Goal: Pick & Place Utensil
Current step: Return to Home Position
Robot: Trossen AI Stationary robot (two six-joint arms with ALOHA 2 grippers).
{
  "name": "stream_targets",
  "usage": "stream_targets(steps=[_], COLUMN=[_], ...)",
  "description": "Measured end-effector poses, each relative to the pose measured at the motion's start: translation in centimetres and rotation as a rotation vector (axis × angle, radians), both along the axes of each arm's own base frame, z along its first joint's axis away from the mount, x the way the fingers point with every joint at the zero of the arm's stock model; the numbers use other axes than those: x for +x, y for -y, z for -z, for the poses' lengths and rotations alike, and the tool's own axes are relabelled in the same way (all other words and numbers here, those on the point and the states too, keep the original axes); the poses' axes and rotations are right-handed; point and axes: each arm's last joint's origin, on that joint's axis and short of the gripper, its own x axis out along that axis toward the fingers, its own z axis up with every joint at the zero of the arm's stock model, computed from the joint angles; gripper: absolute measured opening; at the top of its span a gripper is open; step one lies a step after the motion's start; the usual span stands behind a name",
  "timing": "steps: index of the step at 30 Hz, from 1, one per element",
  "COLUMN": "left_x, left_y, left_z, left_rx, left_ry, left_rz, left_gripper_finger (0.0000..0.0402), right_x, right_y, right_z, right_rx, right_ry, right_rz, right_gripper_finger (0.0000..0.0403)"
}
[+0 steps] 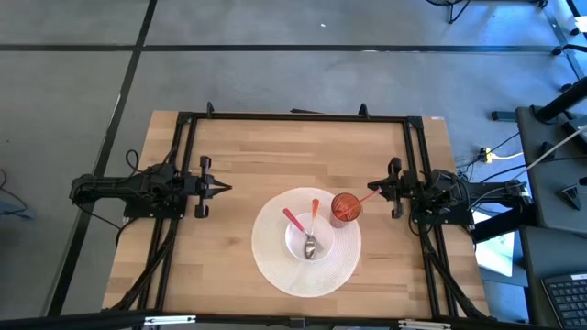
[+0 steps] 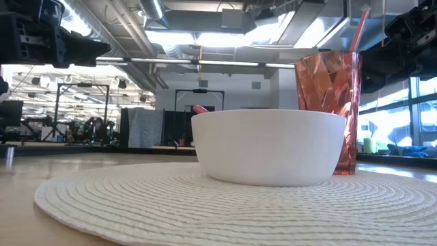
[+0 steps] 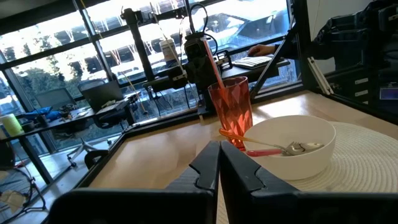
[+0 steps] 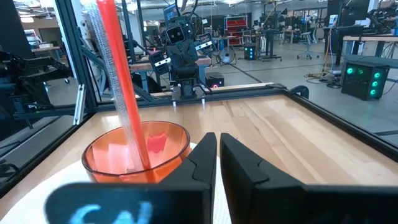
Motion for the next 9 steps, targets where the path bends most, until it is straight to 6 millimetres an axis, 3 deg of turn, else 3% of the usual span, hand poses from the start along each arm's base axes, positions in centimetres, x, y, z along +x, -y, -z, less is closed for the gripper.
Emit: stream_targets(steps=[9], left_x=[0.0], left_y=[0.0], left_z=[0.0], left_rx=[0.0], left_ry=[0.0], left_rz=[0.0], left_gripper_finger=[0.0004], right_x=[0.0], right_y=[0.0], right_z=[0.0], right_rx=[-0.001], right_ry=[0.0], right_rz=[0.001], right_gripper_finger=[0.0023])
